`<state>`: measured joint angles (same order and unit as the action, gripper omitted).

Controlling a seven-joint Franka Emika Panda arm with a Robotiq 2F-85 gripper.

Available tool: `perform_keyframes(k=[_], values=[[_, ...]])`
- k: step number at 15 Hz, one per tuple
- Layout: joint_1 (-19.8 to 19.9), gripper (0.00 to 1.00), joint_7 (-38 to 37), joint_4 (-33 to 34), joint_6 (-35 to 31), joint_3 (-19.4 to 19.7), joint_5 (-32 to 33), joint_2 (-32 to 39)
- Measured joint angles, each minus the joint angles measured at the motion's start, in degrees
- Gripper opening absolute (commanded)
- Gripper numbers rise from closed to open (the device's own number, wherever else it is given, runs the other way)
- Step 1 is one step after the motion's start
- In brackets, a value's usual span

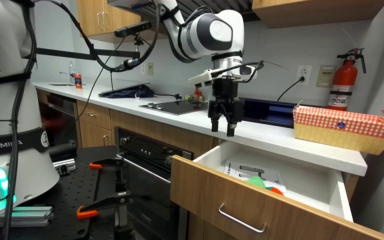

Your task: Take the watermelon plush toy and put it in the open drawer

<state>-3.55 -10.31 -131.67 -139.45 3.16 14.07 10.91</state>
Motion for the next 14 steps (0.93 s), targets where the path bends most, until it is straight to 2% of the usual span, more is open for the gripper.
perform_keyframes(k=[14], values=[[0.0,1.0,0.0,2.5,0.0,0.0,0.0,0.3]])
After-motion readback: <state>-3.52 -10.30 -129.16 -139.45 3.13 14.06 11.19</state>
